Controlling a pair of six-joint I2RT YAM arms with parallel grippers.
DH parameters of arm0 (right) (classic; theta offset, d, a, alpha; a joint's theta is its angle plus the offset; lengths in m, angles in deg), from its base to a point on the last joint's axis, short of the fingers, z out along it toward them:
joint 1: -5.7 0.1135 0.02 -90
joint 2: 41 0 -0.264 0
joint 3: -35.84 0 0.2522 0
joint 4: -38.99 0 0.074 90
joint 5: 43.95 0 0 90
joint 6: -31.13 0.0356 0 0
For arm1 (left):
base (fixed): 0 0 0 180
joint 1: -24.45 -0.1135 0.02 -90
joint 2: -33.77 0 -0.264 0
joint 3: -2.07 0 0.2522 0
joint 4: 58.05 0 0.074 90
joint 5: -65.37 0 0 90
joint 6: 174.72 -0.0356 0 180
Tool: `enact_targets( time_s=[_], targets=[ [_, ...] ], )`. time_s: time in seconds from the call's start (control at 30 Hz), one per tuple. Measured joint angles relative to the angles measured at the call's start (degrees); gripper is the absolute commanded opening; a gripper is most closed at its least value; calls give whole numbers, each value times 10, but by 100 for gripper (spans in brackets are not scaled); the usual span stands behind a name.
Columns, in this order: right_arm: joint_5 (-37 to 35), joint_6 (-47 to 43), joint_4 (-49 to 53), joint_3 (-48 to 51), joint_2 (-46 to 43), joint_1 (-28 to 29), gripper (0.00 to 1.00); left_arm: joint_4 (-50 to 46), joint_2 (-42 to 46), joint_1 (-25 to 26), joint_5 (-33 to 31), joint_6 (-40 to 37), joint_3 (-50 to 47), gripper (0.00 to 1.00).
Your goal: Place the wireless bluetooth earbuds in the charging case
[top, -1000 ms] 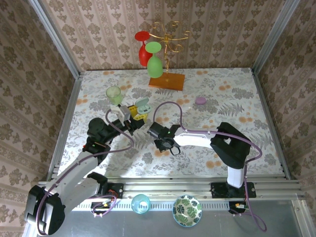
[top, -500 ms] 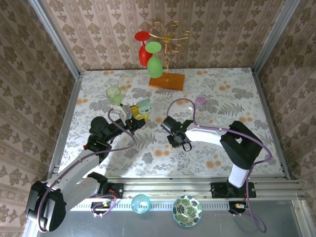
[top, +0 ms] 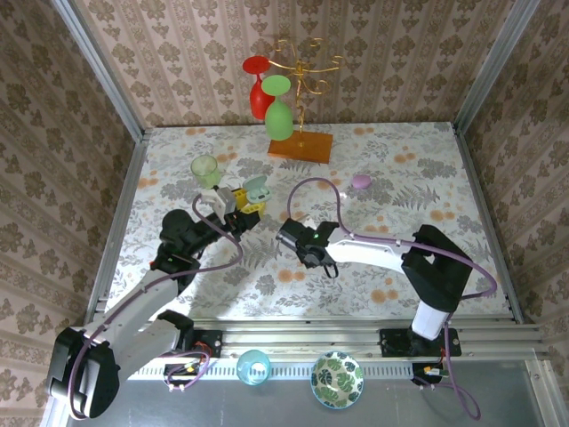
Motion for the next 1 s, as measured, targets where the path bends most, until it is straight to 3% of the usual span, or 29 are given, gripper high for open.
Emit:
enact_targets(
  time_s=[0.33, 1.0],
  targets=[
    [-69, 8, 69, -63, 76, 26, 30, 0, 0, 0, 0, 0, 0, 23],
    [-72, -5, 98, -75, 129, 27, 26, 0, 0, 0, 0, 0, 0, 23]
  ],
)
